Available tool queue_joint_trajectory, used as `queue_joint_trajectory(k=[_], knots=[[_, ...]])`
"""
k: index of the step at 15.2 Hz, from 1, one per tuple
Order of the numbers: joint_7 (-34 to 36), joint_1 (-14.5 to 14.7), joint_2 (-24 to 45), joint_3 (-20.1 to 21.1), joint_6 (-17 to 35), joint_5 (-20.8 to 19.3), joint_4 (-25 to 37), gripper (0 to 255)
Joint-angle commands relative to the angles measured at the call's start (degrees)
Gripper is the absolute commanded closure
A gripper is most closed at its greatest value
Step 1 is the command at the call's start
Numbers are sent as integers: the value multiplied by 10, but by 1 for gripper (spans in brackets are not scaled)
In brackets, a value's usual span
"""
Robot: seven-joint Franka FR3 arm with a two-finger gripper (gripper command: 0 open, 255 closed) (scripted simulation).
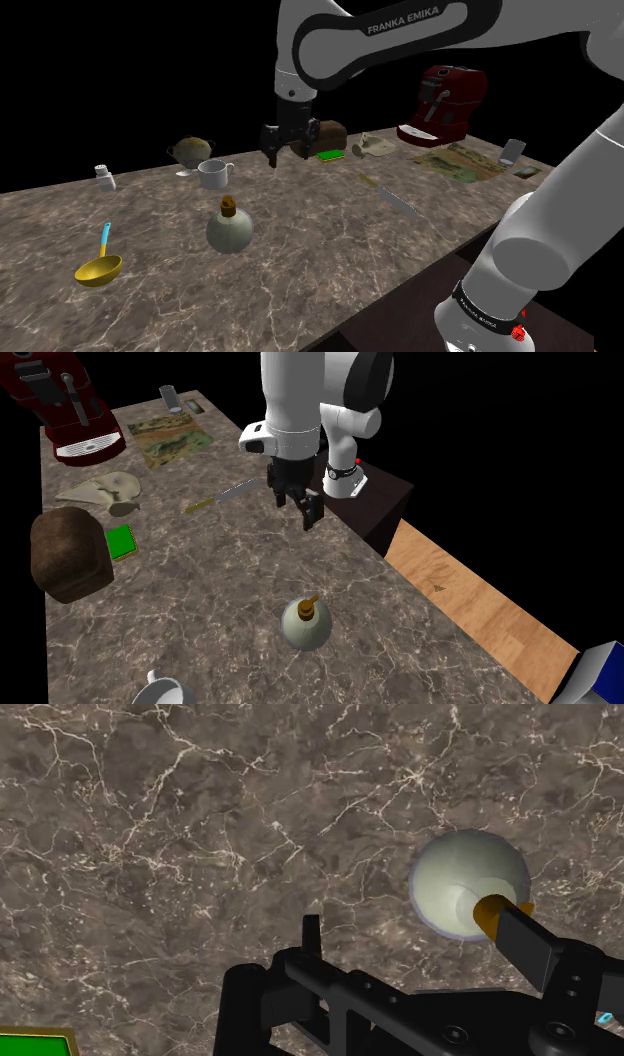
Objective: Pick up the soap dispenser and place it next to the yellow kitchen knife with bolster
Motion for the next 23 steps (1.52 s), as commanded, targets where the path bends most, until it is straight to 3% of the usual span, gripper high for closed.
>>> queue_joint_trajectory(k=[1, 7, 14, 23], knots=[[34, 1, 50, 15, 11, -19, 31, 0], [128, 26, 196, 37, 23, -84, 132, 0], [205, 82, 356, 27, 5, -145, 279, 0], [213, 85, 378, 20, 53, -157, 251, 0]])
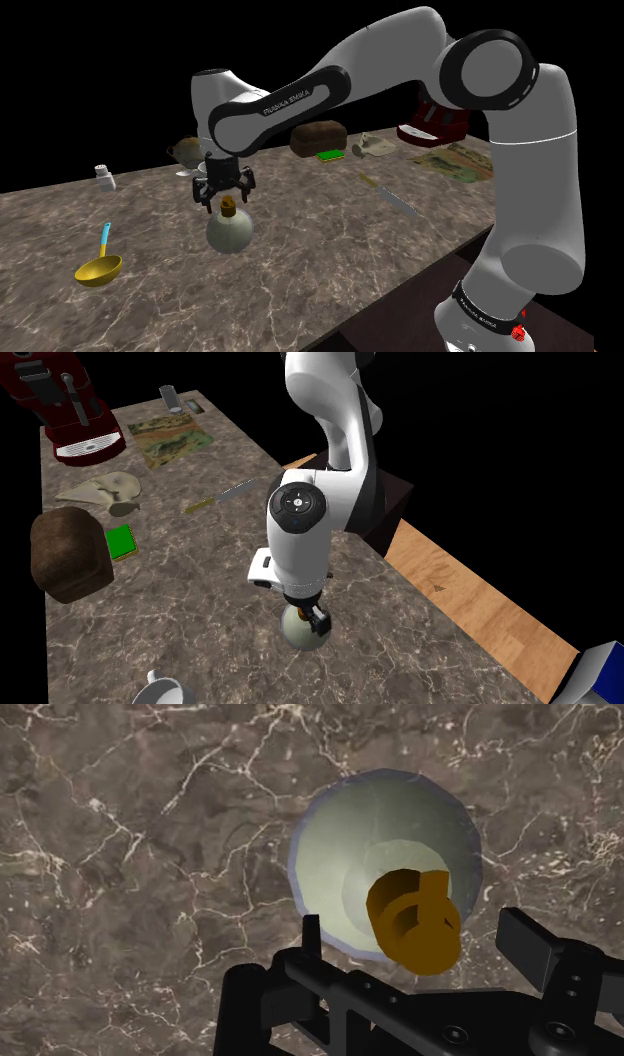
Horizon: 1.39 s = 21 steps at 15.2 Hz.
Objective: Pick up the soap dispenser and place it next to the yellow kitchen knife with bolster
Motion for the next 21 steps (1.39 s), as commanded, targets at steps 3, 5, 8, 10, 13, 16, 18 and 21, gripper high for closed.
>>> queue_joint_trajectory(k=[3, 5, 8, 10, 13, 16, 18, 21], knots=[[1, 1, 1, 0, 2, -1, 0, 0], [1, 1, 1, 0, 2, -1, 0, 0], [1, 1, 1, 0, 2, -1, 0, 255], [1, 1, 1, 0, 2, -1, -1, 255], [1, 1, 2, 0, 2, -1, -1, 255], [1, 1, 1, 0, 2, -1, 0, 255], [-1, 0, -6, 2, -10, 3, 6, 255], [-5, -2, -15, 4, -29, 8, 16, 255]])
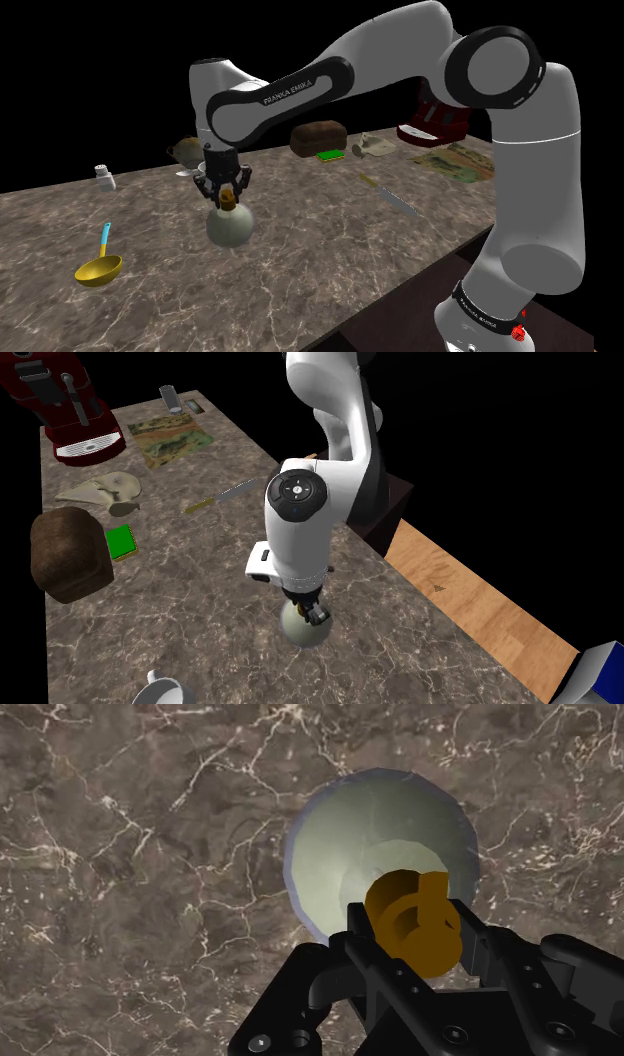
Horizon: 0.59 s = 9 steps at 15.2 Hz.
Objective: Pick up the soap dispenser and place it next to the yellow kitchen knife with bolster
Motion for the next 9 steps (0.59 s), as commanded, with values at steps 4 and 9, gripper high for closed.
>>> queue_joint_trajectory(k=[4, 9], knots=[[-5, -1, -14, 4, -32, 8, 20, 255], [-9, -2, -24, 7, -65, 14, 43, 255]])
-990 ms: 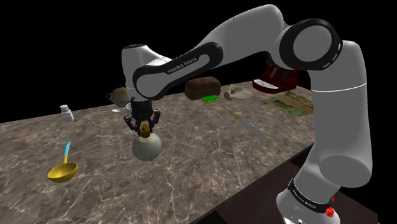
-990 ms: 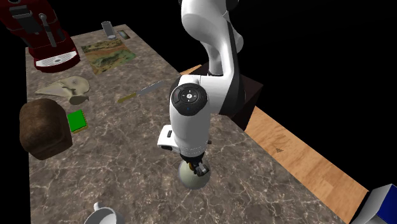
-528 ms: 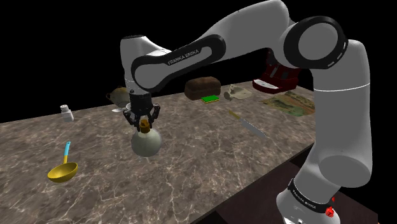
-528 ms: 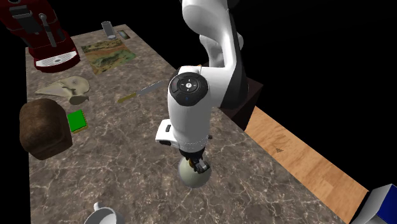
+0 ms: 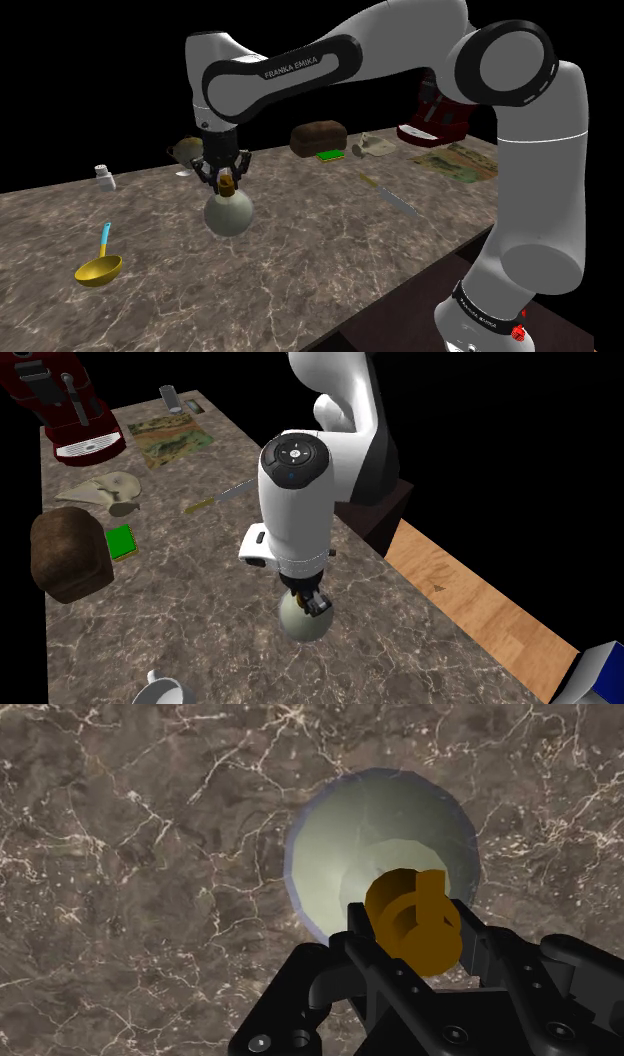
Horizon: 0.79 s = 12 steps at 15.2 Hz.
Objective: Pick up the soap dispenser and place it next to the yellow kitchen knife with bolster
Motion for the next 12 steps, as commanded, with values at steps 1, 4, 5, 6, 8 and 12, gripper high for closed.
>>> queue_joint_trajectory(k=[1, 4, 5, 6, 8, 12], knots=[[-1, 1, -4, 1, -16, 2, 12, 255], [-4, 1, -9, 3, -36, 5, 29, 255], [-4, 1, -10, 3, -43, 6, 35, 255], [-5, 1, -11, 4, -51, 7, 41, 255], [-6, 2, -13, 4, -65, 8, 54, 255], [-8, 4, -16, 6, -95, 10, 81, 255]])
